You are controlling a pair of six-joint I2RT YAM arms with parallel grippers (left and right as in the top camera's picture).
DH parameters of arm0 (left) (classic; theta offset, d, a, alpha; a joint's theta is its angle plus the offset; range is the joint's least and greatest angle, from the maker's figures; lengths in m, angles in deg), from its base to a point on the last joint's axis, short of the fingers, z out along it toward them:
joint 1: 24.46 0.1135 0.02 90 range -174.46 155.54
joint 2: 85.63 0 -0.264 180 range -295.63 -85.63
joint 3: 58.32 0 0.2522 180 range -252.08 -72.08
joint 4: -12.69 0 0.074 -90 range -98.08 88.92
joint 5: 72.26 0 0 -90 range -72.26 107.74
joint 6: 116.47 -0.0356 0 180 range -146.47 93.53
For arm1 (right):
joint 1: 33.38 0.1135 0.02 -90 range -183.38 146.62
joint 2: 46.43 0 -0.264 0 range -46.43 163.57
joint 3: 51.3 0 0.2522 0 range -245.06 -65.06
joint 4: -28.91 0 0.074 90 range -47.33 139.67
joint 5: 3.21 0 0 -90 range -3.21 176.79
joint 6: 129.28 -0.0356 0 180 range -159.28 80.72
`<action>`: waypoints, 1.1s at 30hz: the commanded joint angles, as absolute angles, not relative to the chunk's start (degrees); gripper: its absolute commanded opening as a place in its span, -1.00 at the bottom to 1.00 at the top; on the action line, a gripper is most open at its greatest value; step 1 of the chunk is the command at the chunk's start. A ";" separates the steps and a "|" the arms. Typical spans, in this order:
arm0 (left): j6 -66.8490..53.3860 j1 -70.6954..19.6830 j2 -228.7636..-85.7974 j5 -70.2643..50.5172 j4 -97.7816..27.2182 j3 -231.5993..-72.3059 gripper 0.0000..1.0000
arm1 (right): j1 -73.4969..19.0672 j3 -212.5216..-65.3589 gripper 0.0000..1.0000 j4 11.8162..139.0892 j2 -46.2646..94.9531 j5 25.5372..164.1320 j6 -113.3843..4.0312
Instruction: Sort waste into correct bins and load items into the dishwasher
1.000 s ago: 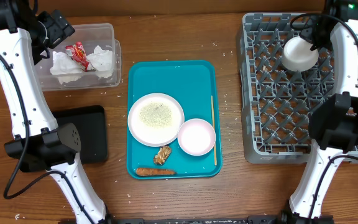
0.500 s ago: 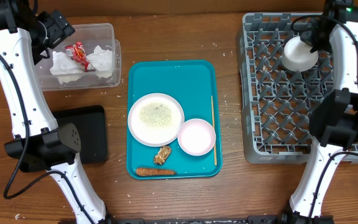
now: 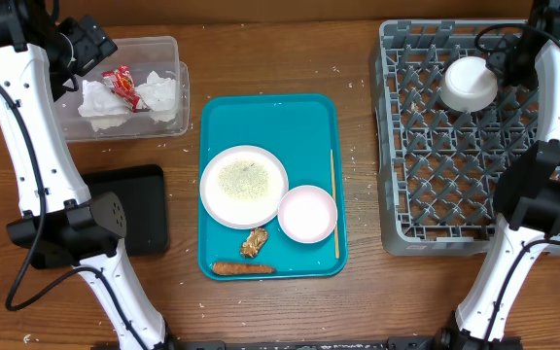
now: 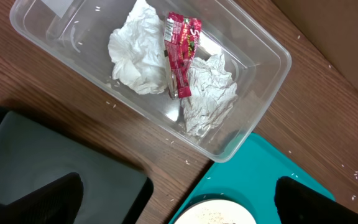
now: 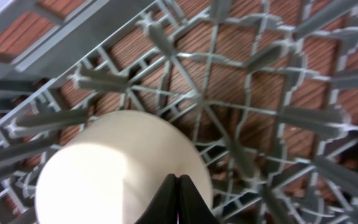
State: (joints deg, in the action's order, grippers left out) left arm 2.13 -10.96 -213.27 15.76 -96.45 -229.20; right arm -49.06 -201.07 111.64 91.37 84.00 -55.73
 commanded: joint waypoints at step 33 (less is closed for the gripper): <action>2.68 -10.76 -212.96 15.33 -96.45 -229.74 1.00 | -40.73 -201.53 -0.92 125.91 79.24 90.95 -54.37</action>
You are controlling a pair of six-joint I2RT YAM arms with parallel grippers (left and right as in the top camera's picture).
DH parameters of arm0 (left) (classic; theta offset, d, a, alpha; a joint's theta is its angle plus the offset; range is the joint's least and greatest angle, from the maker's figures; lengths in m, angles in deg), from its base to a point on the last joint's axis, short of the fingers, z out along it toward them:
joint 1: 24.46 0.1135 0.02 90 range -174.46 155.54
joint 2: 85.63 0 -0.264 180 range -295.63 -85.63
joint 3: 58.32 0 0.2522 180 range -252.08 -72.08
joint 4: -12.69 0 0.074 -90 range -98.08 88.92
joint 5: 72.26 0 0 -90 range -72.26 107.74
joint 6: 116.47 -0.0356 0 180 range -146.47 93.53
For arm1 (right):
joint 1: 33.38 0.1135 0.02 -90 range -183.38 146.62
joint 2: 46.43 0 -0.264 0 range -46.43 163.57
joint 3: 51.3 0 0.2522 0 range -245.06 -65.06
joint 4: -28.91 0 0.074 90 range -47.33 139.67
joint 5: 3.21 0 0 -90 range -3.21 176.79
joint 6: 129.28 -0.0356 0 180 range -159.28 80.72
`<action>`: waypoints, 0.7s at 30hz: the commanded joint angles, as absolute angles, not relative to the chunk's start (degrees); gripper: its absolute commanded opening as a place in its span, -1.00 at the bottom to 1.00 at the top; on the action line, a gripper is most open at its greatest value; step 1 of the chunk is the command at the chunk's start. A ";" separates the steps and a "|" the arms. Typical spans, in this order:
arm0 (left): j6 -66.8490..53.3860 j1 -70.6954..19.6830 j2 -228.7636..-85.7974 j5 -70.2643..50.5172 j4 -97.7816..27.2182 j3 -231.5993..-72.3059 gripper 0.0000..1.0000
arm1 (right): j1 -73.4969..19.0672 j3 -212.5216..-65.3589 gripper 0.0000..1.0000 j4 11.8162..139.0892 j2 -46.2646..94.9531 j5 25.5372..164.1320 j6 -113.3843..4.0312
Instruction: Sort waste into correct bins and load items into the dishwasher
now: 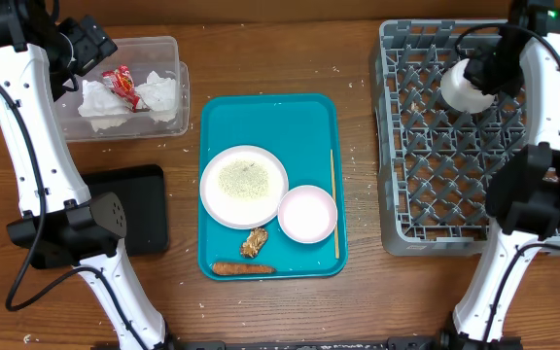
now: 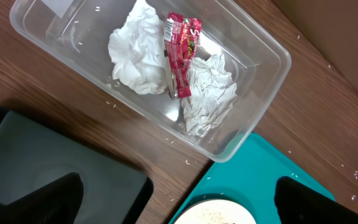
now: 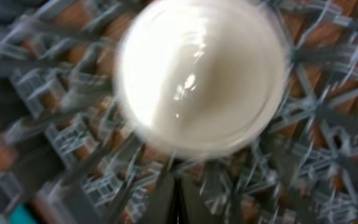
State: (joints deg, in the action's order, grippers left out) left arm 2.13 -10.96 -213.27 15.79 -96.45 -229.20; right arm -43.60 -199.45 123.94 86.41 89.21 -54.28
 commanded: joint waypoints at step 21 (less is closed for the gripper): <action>2.68 -10.76 -212.96 15.33 -96.45 -229.74 1.00 | -4.84 -199.91 1.00 139.72 76.68 96.73 -55.62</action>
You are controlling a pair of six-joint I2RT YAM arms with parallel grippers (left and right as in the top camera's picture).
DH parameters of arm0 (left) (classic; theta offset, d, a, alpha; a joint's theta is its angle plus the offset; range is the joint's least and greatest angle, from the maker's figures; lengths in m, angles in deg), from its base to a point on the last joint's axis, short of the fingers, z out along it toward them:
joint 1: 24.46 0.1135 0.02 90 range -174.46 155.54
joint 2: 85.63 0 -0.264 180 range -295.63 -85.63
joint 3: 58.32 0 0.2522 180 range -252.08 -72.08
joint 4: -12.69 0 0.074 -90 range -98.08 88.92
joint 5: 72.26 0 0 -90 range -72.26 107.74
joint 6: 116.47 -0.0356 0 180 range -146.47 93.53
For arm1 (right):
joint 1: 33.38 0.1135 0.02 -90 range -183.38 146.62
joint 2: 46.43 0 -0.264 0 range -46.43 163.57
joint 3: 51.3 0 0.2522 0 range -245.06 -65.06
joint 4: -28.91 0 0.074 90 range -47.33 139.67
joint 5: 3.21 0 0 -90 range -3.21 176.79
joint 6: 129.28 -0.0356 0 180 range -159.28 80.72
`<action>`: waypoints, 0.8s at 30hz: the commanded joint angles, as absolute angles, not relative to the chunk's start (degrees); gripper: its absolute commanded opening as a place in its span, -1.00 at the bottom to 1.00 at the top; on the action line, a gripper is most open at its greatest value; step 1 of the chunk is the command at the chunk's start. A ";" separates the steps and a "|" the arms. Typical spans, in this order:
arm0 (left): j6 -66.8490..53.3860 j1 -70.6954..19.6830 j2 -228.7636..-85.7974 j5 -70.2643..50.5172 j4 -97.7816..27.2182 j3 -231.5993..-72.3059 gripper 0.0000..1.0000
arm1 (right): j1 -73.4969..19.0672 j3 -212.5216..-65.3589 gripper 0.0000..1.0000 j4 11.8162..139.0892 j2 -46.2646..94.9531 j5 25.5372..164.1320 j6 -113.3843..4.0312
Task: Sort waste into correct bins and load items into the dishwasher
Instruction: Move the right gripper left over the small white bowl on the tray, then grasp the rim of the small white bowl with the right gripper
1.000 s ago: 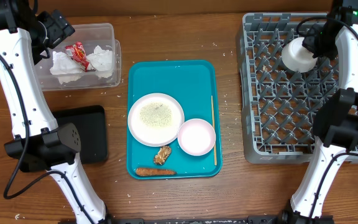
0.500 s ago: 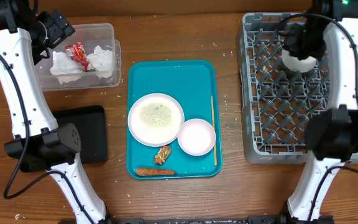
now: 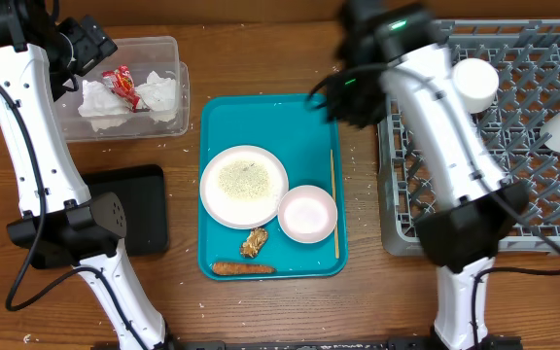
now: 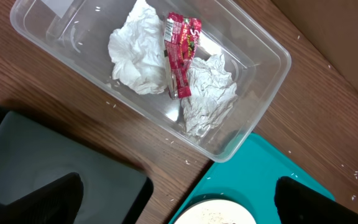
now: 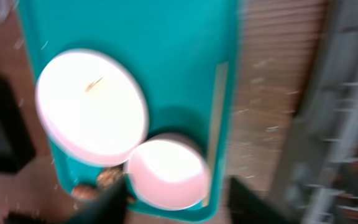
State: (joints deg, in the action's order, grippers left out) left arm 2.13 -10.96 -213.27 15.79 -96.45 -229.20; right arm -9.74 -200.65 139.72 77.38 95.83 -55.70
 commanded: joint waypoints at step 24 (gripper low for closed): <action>2.68 -10.76 -212.96 15.33 -96.45 -229.74 1.00 | 9.30 -168.33 0.57 118.70 76.81 95.00 -76.64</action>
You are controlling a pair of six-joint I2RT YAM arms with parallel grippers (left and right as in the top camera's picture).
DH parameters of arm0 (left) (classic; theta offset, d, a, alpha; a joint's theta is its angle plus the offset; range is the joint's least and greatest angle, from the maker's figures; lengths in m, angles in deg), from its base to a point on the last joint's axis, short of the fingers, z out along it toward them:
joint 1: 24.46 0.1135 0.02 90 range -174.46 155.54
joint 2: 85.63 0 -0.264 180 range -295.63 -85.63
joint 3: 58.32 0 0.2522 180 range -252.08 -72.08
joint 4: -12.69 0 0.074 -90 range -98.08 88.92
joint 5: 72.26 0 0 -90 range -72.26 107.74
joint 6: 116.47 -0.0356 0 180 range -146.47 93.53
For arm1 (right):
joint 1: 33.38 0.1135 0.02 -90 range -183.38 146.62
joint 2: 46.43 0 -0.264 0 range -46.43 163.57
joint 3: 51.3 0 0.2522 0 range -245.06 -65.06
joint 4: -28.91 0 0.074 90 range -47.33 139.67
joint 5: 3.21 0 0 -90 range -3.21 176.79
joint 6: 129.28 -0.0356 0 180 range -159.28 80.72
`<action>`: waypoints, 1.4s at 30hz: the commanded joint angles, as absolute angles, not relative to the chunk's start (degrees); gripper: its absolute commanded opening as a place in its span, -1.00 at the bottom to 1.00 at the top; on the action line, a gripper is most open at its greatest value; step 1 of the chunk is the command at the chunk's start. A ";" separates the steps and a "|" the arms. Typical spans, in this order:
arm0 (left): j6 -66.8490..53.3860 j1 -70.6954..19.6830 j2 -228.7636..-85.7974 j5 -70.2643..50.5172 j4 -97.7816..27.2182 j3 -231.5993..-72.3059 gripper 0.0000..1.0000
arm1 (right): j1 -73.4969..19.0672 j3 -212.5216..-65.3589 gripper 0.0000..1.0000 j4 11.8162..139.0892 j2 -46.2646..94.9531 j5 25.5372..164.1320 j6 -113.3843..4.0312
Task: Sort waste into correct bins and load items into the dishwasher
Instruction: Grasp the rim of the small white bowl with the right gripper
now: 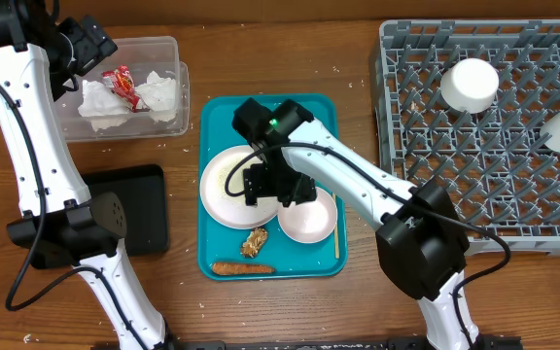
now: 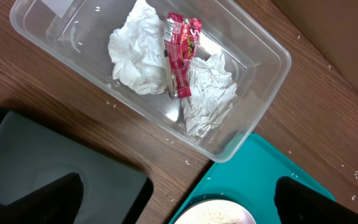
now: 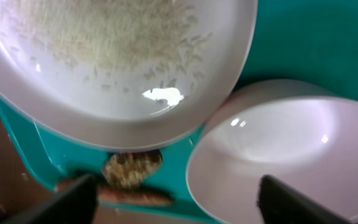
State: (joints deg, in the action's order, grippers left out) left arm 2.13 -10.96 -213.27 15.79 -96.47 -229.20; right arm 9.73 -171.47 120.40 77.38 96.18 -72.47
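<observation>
On the teal tray [image 1: 309, 117] lie a white plate [image 3: 117, 68] dusted with rice grains, a white bowl [image 3: 278, 155], a brown food scrap [image 3: 132, 167], an orange-brown stick of food [image 1: 241, 268] and a thin chopstick [image 1: 334, 204]. My right gripper [image 3: 173, 196] hangs open low over the spot where plate and bowl meet, holding nothing. My left gripper [image 2: 178, 190] is open and empty, high above the clear bin [image 2: 253, 130], which holds crumpled tissues [image 2: 135, 59] and a red wrapper [image 2: 180, 53].
A black bin [image 1: 139, 209] sits left of the tray. The grey dishwasher rack [image 1: 484, 204] at the right carries two white cups [image 1: 470, 83], the second near its right edge. The right arm stretches across the tray from the lower right.
My right gripper was open, higher up over the tray's upper right part; now it is low over the plate and bowl near the tray's middle. The left arm has not moved.
My right gripper was in the rack at a white cup, fingers together, and still beside that cup a second later. By the last earlier moment the cup stood alone in the rack and the gripper was open above the tray; now it is low over the dishes.
</observation>
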 commanded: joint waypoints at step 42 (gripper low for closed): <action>2.68 -10.76 -212.96 15.33 -96.45 -229.74 1.00 | 9.69 -163.72 -0.57 112.58 76.94 92.86 -79.86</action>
